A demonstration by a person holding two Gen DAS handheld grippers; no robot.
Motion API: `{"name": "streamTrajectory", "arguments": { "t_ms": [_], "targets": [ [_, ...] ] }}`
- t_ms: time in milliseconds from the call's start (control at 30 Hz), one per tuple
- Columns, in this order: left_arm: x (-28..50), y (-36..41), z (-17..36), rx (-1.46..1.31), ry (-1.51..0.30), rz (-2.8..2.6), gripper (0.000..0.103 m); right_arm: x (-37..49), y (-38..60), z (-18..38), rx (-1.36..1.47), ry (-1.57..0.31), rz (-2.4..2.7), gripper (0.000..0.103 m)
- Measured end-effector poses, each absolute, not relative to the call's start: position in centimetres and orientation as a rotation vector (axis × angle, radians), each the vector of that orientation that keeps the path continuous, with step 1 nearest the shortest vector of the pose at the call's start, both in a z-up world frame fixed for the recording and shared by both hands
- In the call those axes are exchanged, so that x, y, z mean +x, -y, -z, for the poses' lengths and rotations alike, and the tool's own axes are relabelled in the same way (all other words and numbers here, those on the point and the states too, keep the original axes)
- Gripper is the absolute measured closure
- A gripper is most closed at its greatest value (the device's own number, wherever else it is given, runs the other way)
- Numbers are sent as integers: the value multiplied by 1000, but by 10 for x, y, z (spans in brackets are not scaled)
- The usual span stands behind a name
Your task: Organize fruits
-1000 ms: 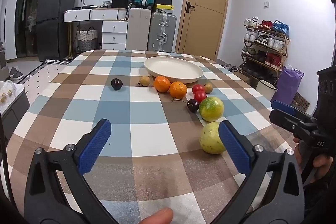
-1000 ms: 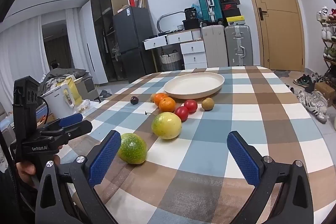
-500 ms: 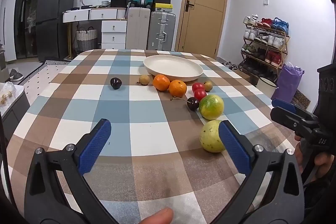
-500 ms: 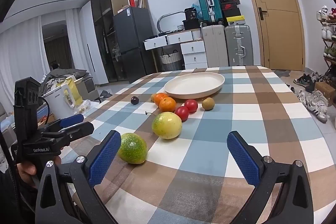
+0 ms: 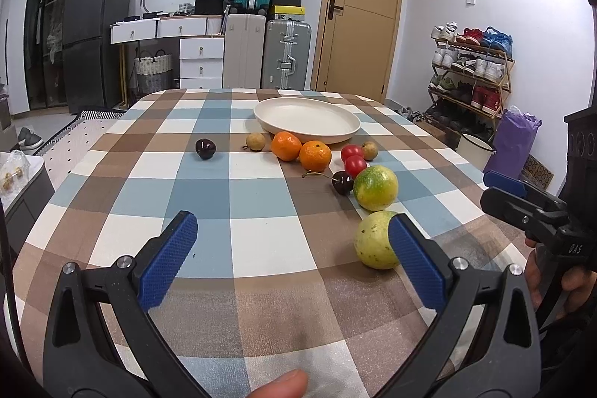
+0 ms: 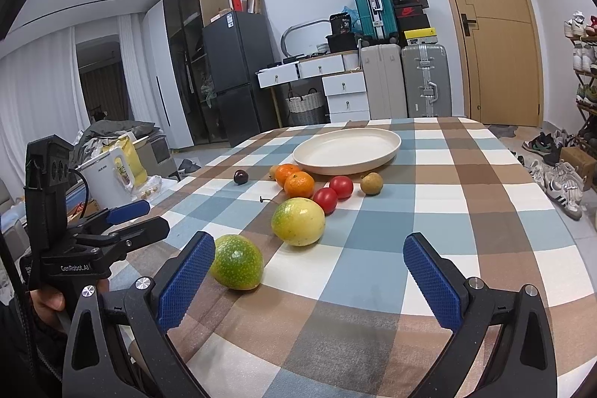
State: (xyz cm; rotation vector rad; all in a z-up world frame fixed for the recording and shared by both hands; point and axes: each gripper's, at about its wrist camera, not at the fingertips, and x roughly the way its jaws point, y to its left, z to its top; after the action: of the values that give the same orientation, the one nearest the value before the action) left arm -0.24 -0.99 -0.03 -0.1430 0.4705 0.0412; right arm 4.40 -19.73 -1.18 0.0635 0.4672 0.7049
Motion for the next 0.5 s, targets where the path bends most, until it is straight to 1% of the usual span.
{"name": "streamTrajectory", "arguments": {
  "t_ms": [500],
  "targets": [
    [-3,9,1,-138,-470,-40,1,44,198,12,61,-468,-706,0]
  ]
}}
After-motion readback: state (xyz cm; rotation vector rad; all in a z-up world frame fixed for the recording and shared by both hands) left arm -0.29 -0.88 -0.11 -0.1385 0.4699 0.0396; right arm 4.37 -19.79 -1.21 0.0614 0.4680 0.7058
